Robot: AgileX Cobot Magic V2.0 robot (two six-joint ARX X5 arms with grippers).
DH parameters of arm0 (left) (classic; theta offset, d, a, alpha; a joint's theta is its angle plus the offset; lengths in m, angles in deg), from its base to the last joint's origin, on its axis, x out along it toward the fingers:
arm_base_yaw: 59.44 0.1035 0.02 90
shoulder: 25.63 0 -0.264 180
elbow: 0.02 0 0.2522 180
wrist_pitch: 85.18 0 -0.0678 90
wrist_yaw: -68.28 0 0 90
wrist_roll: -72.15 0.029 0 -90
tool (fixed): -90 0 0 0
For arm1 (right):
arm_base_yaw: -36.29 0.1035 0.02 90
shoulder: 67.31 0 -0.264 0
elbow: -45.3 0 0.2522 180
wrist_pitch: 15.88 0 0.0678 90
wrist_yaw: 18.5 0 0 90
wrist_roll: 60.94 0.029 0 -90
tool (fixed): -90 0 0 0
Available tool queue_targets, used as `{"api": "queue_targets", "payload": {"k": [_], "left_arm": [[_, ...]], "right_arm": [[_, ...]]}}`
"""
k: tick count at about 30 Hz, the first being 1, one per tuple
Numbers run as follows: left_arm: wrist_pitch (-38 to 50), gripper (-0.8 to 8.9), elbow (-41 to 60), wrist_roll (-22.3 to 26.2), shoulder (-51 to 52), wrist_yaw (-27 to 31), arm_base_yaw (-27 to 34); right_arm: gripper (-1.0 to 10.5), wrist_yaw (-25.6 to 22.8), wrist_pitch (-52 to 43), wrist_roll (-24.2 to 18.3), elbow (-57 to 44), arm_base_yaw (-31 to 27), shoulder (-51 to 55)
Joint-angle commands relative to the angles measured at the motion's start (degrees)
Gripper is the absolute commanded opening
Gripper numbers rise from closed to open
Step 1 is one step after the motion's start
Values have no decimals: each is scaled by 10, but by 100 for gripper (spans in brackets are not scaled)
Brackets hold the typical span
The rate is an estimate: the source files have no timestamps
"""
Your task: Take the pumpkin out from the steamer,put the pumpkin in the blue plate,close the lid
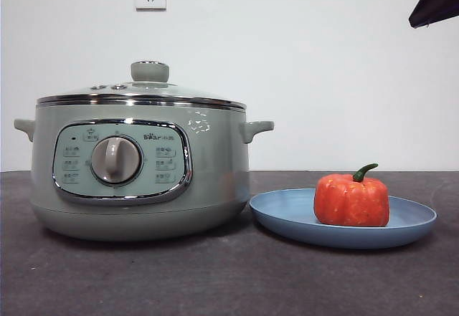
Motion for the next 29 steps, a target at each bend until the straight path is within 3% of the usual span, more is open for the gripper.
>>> {"api": "queue_targets", "payload": {"k": [1,26,29], "left_arm": [[1,-3,9,-16,1,-14,1],[1,-3,9,-16,1,-10,1],[1,-3,9,-16,1,-10,1]], "right_arm": [[1,-2,-3,5,-3,0,0],[1,1,2,4,-3,0,2],[1,-15,12,-42,-7,-17,32]]}}
